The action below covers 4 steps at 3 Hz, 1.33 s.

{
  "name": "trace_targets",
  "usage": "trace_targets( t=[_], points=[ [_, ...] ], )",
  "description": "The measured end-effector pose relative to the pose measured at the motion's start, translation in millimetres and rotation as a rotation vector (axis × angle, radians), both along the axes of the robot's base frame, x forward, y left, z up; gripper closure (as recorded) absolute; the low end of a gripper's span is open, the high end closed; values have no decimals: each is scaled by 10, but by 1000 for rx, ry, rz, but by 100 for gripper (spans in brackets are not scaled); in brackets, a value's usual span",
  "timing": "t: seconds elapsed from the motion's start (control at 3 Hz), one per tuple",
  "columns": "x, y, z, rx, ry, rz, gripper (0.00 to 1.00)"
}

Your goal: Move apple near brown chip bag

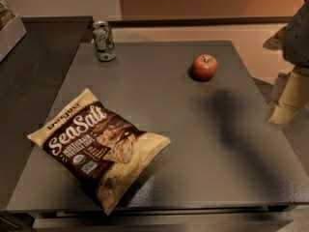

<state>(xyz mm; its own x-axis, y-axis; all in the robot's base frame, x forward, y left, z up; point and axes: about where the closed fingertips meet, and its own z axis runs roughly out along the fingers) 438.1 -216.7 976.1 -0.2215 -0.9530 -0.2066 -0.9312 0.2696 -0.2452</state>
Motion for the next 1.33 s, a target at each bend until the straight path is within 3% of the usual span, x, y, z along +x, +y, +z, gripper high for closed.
trace_targets(
  t=[0.67,1.33],
  points=[
    [66,23,-10,20,-3,1,0],
    [642,53,-222,122,-21,-109,0]
  ],
)
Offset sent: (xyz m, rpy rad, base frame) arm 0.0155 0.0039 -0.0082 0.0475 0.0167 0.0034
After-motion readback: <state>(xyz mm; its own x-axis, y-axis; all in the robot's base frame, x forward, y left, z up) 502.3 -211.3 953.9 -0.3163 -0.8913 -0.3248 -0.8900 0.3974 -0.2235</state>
